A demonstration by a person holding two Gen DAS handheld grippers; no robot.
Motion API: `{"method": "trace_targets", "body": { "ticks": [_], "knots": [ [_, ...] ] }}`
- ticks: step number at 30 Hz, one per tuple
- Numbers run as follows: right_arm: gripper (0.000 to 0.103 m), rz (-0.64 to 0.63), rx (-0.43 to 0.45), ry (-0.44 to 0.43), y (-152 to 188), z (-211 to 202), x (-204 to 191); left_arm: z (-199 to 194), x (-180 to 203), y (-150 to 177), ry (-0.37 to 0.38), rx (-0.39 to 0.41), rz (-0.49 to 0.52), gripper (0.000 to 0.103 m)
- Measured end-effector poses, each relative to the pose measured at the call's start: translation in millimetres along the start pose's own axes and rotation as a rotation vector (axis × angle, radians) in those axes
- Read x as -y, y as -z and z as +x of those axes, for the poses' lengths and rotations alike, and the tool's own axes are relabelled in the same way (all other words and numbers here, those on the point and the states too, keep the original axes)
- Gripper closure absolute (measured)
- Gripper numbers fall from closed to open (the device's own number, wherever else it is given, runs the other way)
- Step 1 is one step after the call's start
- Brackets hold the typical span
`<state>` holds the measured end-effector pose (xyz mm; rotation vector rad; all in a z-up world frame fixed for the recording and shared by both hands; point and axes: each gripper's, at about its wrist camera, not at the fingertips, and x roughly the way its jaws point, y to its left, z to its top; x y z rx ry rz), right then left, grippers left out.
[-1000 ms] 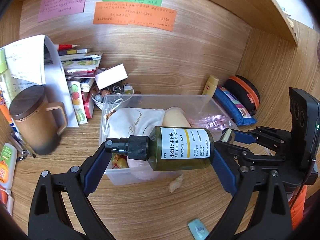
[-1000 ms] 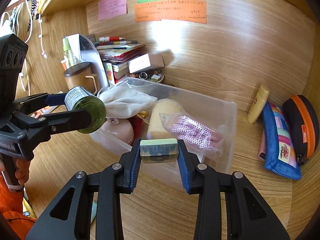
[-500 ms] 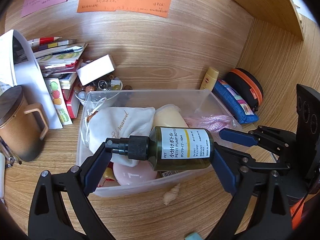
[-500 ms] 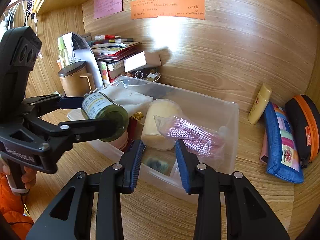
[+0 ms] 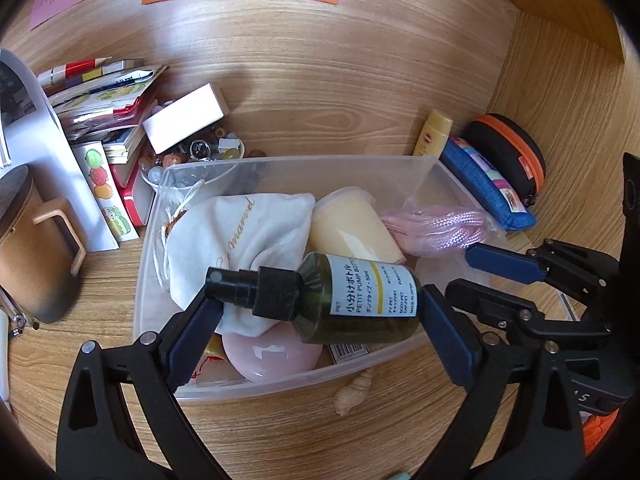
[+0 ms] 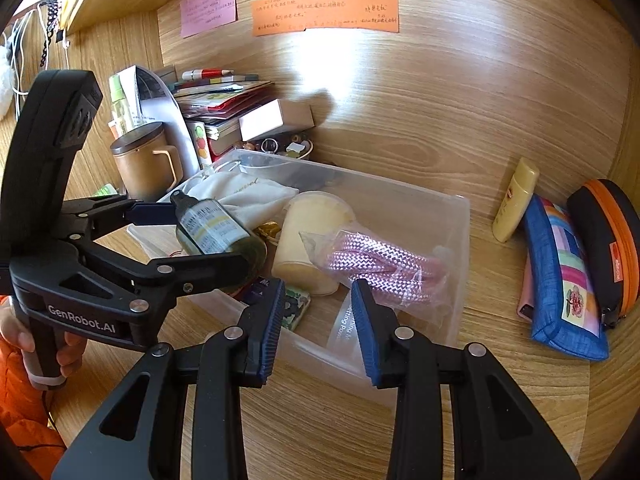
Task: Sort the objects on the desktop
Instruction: 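Open left tool to drop the spray bottle while right tool releases the tile into the bin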
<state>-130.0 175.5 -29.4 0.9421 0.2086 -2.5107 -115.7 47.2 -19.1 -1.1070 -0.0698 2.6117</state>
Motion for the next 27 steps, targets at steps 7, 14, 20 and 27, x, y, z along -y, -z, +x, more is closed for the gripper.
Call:
{"method": "trace_targets", "body": {
  "ticks": [7, 14, 20, 27],
  "knots": [
    [0.064, 0.011, 0.004, 0.003, 1, -4, 1, 0, -2, -1, 0.005, -0.016, -0.016, 0.005],
    [0.045, 0.006, 0.038, -0.004, 0, -13, -1, -1, -4, -2, 0.015, -0.038, -0.044, 0.004],
    [0.029, 0.008, 0.060, 0.009, 1, -19, -1, -8, -8, -2, 0.034, -0.048, -0.079, 0.004],
    [0.021, 0.005, 0.078, 0.011, 0, -23, -3, -21, -11, -1, -0.003, -0.035, -0.099, 0.004]
  ]
}}
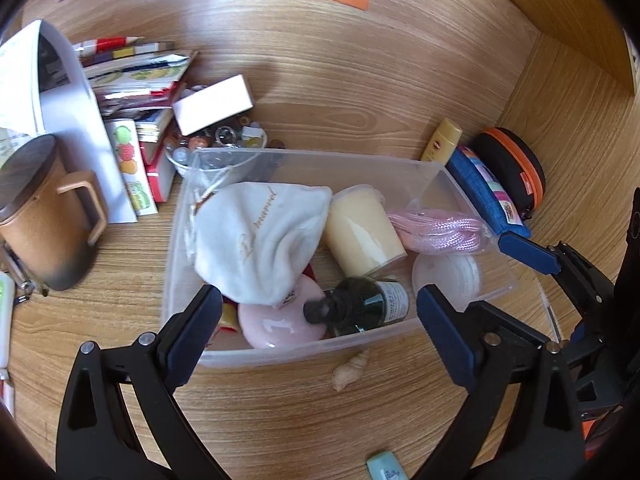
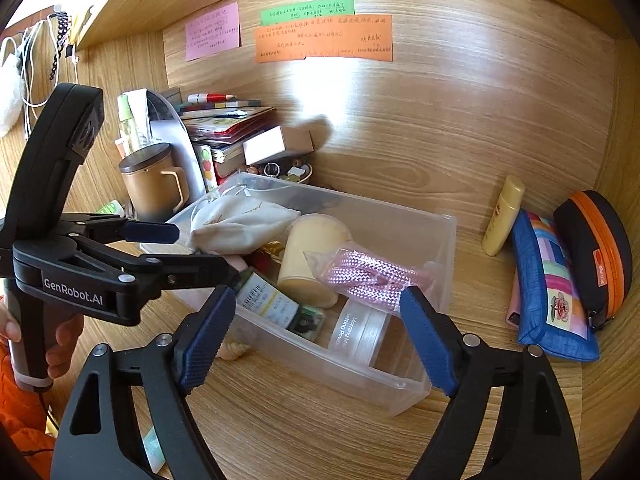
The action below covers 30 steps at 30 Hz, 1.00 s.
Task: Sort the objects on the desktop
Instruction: 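Open left tool to drop the spray bottle while right tool releases the tile into the bin, then grasp the light blue tube on the table with right tool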
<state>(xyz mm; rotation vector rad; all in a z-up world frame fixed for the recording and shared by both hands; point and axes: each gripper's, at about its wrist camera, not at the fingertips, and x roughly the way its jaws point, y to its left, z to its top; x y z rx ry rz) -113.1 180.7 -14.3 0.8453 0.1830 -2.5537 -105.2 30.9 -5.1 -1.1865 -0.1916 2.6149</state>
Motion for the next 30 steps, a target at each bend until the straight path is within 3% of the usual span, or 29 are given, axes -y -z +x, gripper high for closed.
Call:
{"method": "trace_targets", "body": {
  "ticks": [16, 30],
  "knots": [
    [0.021, -0.002, -0.012, -0.018, 0, -11, -12, -52, -12, 27, -0.124, 0.085, 0.009, 0.004],
    [0.020, 0.006, -0.077, -0.024, 36, -30, -52, -69, -20, 68, -0.120, 0.074, 0.010, 0.004]
  ]
}}
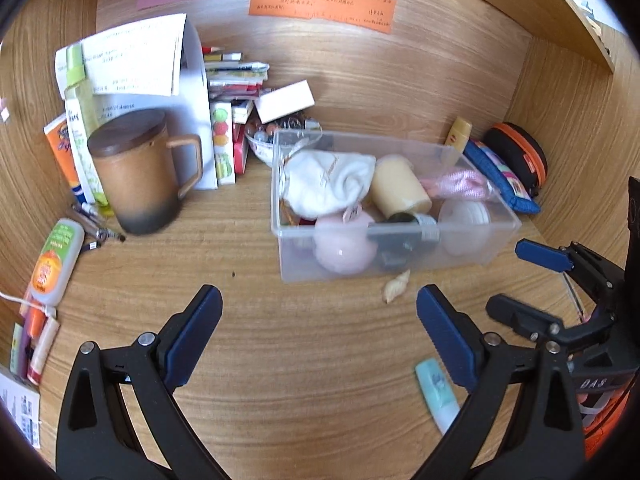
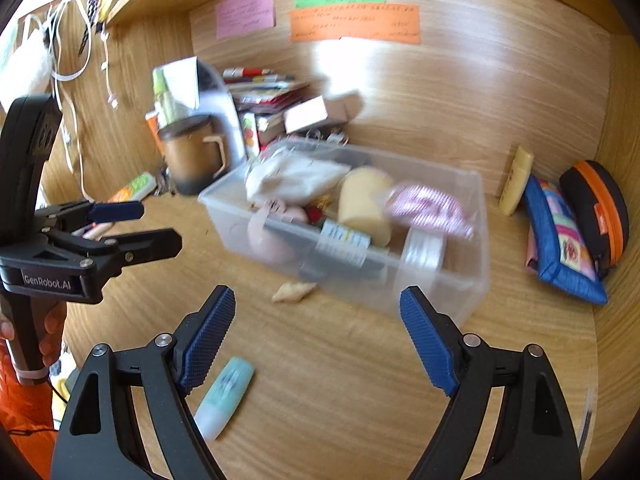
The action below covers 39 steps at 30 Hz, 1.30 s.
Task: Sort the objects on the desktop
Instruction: 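Grasp the light blue tube on the table with right tool, then grasp the small seashell with left tool while right tool holds the blue tube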
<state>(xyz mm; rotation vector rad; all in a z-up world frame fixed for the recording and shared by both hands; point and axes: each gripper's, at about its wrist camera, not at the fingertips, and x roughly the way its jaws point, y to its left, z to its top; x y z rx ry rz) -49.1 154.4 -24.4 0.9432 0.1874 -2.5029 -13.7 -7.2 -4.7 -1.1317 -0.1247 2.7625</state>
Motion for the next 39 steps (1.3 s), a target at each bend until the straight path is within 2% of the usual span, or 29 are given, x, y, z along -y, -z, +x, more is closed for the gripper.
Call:
{"method": "trace_targets", "body": {
  "ticks": [12, 17, 21, 25, 27, 35, 36, 39],
  "knots": [
    [0.021, -0.060, -0.128, -0.044, 42, 23, -44, 8, -12, 33, 0.012, -0.063, -0.027, 0.004],
    [0.021, -0.099, -0.145, 0.003, 53, 30, -54, 8, -19, 39, 0.025, -0.072, -0.061, 0.004],
    [0.025, -0.105, -0.156, 0.007, 57, 32, -55, 11, -19, 41, 0.038, -0.076, -0.063, 0.004],
    [0.039, -0.094, -0.181, -0.003, 58, 36, -55, 17, -15, 41, 0.052, -0.090, -0.052, 0.004],
    [0.041, -0.082, -0.181, -0.015, 59, 36, -54, 21, -13, 41, 0.053, -0.099, -0.044, 0.004],
    [0.071, -0.105, -0.178, -0.051, 59, 31, -58, 38, -6, 35, 0.090, -0.133, -0.031, 0.004],
    [0.078, -0.107, -0.179, -0.053, 59, 31, -57, 41, -6, 33, 0.095, -0.137, -0.033, 0.004],
    [0.080, -0.106, -0.181, -0.072, 59, 30, -54, 50, -2, 27, 0.107, -0.154, -0.032, 0.004]
  ]
}}
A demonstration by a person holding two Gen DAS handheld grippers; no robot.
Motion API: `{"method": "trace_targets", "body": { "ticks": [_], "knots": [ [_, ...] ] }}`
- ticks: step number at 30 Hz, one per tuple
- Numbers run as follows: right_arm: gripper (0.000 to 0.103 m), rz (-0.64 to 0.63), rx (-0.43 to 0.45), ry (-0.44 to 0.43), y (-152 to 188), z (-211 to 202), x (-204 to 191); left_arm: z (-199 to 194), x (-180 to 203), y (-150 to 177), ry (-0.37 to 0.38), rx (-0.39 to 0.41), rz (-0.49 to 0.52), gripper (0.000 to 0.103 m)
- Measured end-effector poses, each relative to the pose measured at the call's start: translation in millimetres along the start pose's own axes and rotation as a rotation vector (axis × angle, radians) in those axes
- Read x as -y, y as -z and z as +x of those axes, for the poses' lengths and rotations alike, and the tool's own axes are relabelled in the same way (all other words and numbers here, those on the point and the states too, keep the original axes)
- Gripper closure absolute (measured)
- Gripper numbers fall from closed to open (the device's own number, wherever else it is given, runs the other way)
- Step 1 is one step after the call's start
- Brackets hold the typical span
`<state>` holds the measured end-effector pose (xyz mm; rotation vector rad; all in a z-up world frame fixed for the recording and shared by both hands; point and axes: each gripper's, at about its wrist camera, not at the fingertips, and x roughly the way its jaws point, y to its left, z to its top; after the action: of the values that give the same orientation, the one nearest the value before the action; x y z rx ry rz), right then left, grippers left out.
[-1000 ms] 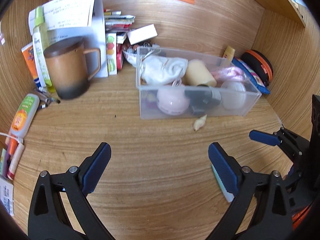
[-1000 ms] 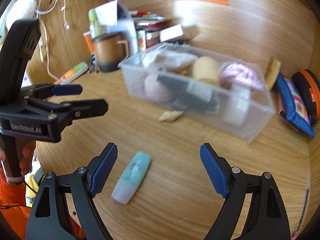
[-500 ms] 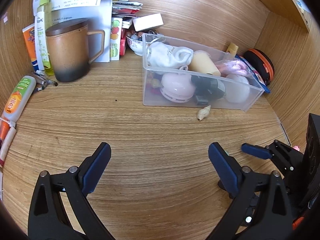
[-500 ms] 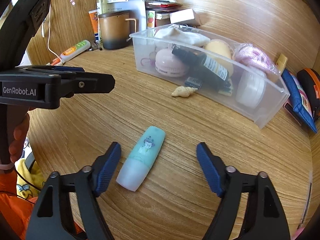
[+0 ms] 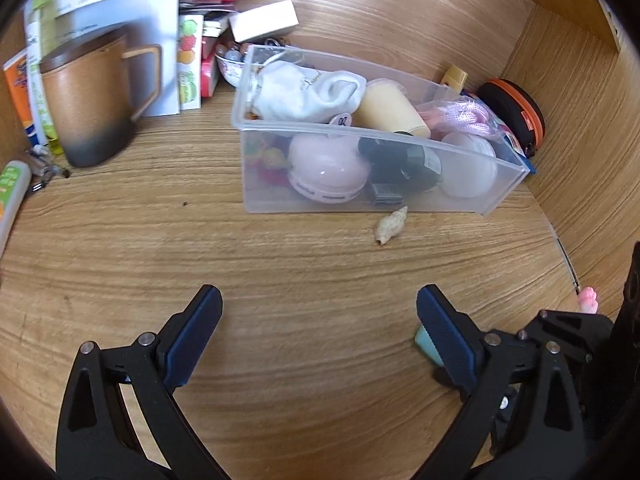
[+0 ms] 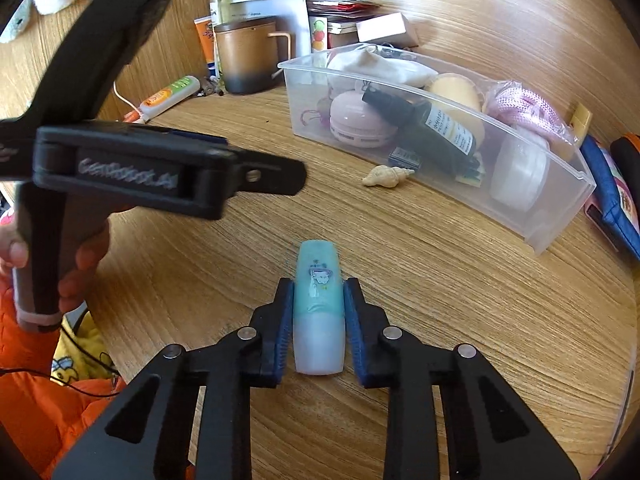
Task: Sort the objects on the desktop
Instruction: 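Grasp the small seashell with left tool while right tool holds the blue tube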
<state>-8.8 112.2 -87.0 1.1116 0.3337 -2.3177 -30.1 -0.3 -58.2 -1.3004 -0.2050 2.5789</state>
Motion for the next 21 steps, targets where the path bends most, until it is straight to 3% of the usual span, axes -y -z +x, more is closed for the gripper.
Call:
{"method": "trace_targets", "body": {
  "ticks": [6, 10, 14, 21],
  "knots": [
    [0.080, 0.025, -0.012, 0.020, 0, -3, 18, 13, 10, -14, 0.041, 0.017, 0.015, 0.004],
    [0.080, 0.063, -0.001, 0.048, -1, -10, 42, 22, 29, -20, -0.022, 0.024, 0.106, 0.004],
    [0.080, 0.084, 0.027, 0.091, -4, -21, 64, 32, 43, -23, -0.028, 0.000, 0.154, 0.005],
    [0.080, 0.125, 0.077, 0.118, -12, -33, 95, 49, 55, -29, -0.047, -0.037, 0.165, 0.026]
  ]
}}
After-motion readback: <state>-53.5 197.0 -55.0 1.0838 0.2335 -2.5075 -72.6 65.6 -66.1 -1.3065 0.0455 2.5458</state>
